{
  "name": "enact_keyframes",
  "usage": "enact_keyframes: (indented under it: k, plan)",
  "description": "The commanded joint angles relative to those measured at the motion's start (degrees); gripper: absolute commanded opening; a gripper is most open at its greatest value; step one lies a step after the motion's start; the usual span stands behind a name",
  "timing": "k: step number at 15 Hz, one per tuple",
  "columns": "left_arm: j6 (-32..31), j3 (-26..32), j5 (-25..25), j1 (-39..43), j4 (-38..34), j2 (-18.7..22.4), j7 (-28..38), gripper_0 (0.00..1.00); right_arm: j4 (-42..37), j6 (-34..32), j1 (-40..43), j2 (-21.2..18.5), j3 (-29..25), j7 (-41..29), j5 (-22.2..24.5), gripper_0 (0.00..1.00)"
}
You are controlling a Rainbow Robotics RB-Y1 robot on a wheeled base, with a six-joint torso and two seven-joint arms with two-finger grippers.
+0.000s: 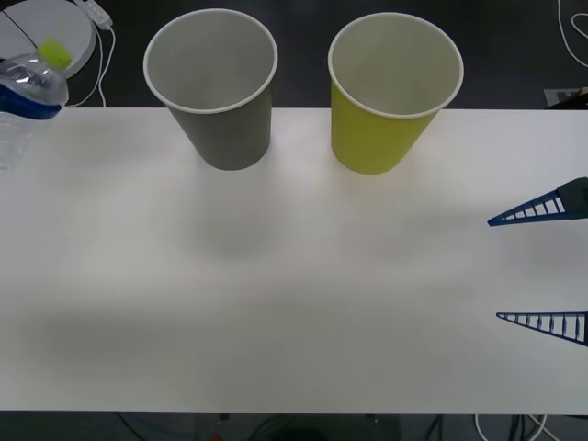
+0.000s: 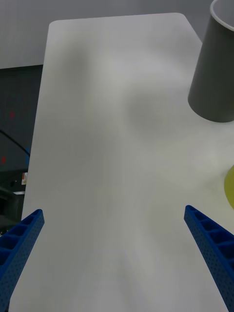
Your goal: Put the can into the green bin and the plastic bottle into the gray bin
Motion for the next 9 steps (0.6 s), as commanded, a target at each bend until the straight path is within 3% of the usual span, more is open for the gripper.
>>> enact_keyframes:
  k: [1, 5, 9]
  plan:
    - [-0.34, -4.27, -0.07, -5.40, 2.75, 0.00, 0.17, 0.00, 0.00, 0.00, 0.00, 0.00, 0.00, 0.00, 0.00, 1.00]
    - [-4.73, -12.01, -0.77, -16.82, 7.85, 0.00, 0.43, 0.00, 0.00, 0.00, 0.00, 0.00, 0.00, 0.00, 0.00, 1.00]
    - [-5.26, -22.38, -0.95, -27.55, 12.24, -0.44, 1.22, 0.00, 0.00, 0.00, 0.00, 0.00, 0.00, 0.00, 0.00, 1.00]
